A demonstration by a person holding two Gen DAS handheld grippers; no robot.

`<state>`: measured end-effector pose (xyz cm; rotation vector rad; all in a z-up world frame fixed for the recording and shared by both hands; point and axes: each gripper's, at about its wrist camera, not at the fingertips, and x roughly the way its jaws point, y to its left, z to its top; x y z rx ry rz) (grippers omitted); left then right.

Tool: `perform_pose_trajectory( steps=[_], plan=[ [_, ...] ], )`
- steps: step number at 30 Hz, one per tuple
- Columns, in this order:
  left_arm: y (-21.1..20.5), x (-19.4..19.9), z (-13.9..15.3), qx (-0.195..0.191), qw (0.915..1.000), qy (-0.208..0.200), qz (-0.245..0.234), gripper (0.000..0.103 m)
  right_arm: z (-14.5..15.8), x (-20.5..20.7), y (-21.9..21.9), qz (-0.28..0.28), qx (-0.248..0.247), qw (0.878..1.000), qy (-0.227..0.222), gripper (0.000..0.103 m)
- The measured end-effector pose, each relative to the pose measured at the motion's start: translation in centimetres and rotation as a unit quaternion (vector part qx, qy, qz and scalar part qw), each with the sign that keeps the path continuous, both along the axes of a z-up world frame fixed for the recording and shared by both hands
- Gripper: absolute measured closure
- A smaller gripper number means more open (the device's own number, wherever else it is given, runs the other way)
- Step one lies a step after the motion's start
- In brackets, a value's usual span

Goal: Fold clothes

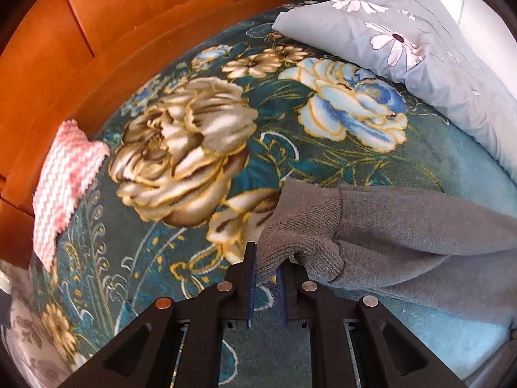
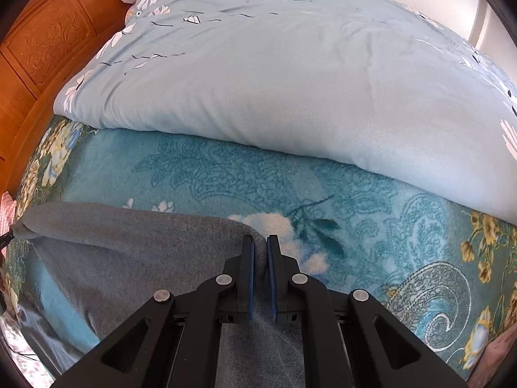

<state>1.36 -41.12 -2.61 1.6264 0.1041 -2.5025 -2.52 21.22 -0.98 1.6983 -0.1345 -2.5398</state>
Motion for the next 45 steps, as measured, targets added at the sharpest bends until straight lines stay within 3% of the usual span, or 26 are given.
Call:
perform_pose_trajectory(
  steps=[3, 6, 9, 11, 13, 15, 18, 22, 23, 26, 29, 31, 33, 36, 39, 40, 41, 42, 44, 45],
  plan=[
    [-2.2, 0.8, 0.2, 0.055, 0.9965, 0.011, 0.061, 0.064, 0.0, -0.2, 0.0, 0.001, 0.002, 1.000, -0.001, 0.095],
    [-4.2, 1.8, 0.8, 0.109, 0.9859, 0.043, 0.119, 0.059, 0.3, -0.4, 0.0, 0.000, 0.007, 1.000, 0.007, 0.095],
    [-5.0, 2.0, -0.1, 0.170, 0.9742, 0.036, 0.144, 0.053, 0.0, -0.1, 0.1, -0.004, -0.010, 1.000, -0.005, 0.095],
    [-5.2, 2.0, -1.0, 0.220, 0.9621, 0.037, 0.157, 0.052, 0.0, 0.5, -0.2, 0.008, -0.018, 1.000, -0.007, 0.095],
    [-5.8, 2.1, -2.1, 0.272, 0.9437, 0.045, 0.183, 0.046, 0.4, 1.2, -0.6, 0.026, -0.019, 0.999, 0.001, 0.093],
    [-6.2, 2.3, -3.0, 0.296, 0.9293, 0.051, 0.215, 0.046, 1.2, 2.1, -0.6, 0.036, -0.021, 0.999, 0.012, 0.093],
    [-5.9, 2.1, -3.9, 0.308, 0.9202, 0.063, 0.234, 0.046, 2.2, 3.4, 0.1, 0.025, -0.033, 0.999, 0.020, 0.092],
    [-4.9, 1.5, -4.0, 0.362, 0.8997, 0.096, 0.225, 0.046, 3.4, 5.6, 1.5, -0.006, -0.053, 0.998, 0.030, 0.092],
    [-4.4, 1.1, -4.0, 0.362, 0.9011, 0.093, 0.220, 0.046, 3.7, 6.2, 1.8, -0.012, -0.056, 0.998, 0.033, 0.092],
    [-2.5, -0.5, -3.9, 0.324, 0.9229, 0.075, 0.195, 0.046, 4.3, 7.7, 2.5, -0.024, -0.064, 0.997, 0.036, 0.092],
    [-0.4, -1.2, -3.8, 0.319, 0.9295, 0.074, 0.171, 0.049, 4.4, 9.0, 2.9, -0.031, -0.069, 0.997, 0.030, 0.092],
    [0.7, -1.4, -3.6, 0.297, 0.9393, 0.068, 0.159, 0.077, 4.3, 9.7, 3.1, -0.035, -0.071, 0.997, 0.025, 0.092],
    [1.5, -1.4, -3.2, 0.277, 0.9471, 0.065, 0.148, 0.083, 4.0, 10.2, 3.1, -0.035, -0.074, 0.996, 0.021, 0.092],
    [1.3, -1.0, -0.5, 0.276, 0.9477, 0.099, 0.126, 0.088, 3.8, 10.8, 3.2, -0.033, -0.077, 0.996, 0.017, 0.092],
    [-1.1, 0.4, 3.7, 0.300, 0.9310, 0.171, 0.120, 0.088, 4.3, 11.5, 3.9, -0.037, -0.078, 0.996, 0.025, 0.092],
    [-1.6, 0.6, 4.5, 0.269, 0.9379, 0.179, 0.127, 0.088, 4.4, 11.7, 4.3, -0.038, -0.077, 0.996, 0.030, 0.092],
    [-2.0, 0.2, 4.5, 0.221, 0.9525, 0.161, 0.134, 0.087, 4.5, 11.9, 4.7, -0.040, -0.075, 0.996, 0.034, 0.092],
    [-2.4, -0.1, 3.4, 0.197, 0.9616, 0.129, 0.140, 0.087, 4.4, 11.9, 5.1, -0.043, -0.073, 0.996, 0.033, 0.092],
    [-3.2, -0.6, 0.9, 0.168, 0.9726, 0.059, 0.150, 0.087, 3.8, 11.8, 6.0, -0.056, -0.075, 0.995, 0.027, 0.092],
    [-3.4, -0.4, 0.1, 0.166, 0.9726, 0.050, 0.155, 0.087, 3.4, 11.7, 6.4, -0.062, -0.083, 0.994, 0.024, 0.092]
  ],
)
